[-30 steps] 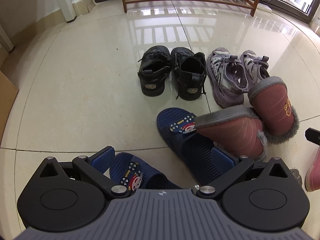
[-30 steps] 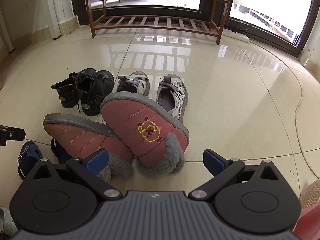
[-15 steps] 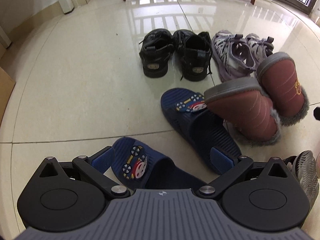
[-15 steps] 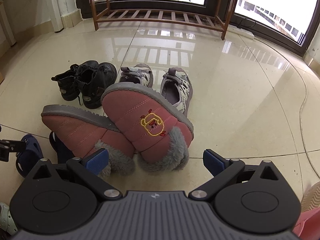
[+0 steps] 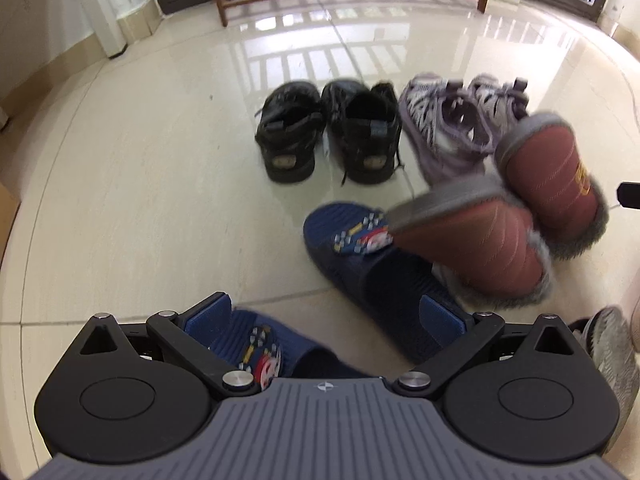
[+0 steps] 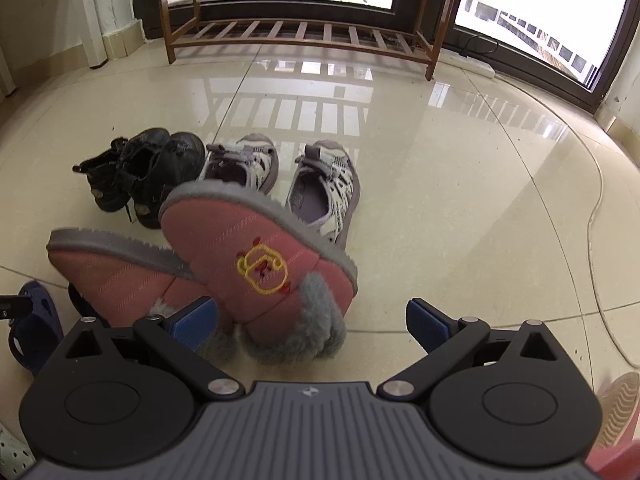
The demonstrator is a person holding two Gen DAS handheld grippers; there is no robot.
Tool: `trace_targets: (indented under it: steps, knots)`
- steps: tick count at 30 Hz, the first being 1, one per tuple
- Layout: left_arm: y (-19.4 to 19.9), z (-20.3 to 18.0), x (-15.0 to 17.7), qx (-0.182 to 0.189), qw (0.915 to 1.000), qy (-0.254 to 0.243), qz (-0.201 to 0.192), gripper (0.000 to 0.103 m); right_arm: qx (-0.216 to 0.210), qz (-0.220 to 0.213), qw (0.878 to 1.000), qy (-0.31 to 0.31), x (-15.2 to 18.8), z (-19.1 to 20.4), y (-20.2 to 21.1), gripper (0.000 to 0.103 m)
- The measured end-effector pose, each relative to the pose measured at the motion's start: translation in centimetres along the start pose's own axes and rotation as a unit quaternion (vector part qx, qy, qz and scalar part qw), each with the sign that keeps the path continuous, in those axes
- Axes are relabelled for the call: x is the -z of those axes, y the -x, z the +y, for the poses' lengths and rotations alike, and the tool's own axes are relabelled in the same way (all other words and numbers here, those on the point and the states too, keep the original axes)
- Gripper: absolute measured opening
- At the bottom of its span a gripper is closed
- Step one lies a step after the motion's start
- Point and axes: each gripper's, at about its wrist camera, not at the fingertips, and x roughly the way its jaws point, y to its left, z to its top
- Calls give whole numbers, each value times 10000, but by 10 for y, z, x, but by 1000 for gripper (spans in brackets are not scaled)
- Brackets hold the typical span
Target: Organize scattered shoes
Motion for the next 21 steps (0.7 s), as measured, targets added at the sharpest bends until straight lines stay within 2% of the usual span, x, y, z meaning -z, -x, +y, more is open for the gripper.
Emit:
trace_targets:
  steps: [4, 12, 19, 21]
  knots:
    - [6, 6, -19, 130, 9997, 26, -211, 99, -93, -66, 9999, -1, -20, -4, -3, 102]
    - [-7, 17, -57, 20, 9992, 6, -391, 92, -120, -105, 9999, 41, -46, -6, -11, 101]
    - [-27, 21, -67, 42, 9995, 14, -308, 79, -209, 65, 9998, -27, -38, -8, -15, 101]
    - [-28, 20, -64, 91, 9995, 2, -294, 75, -267, 203, 9994, 4, -25, -6, -15, 101]
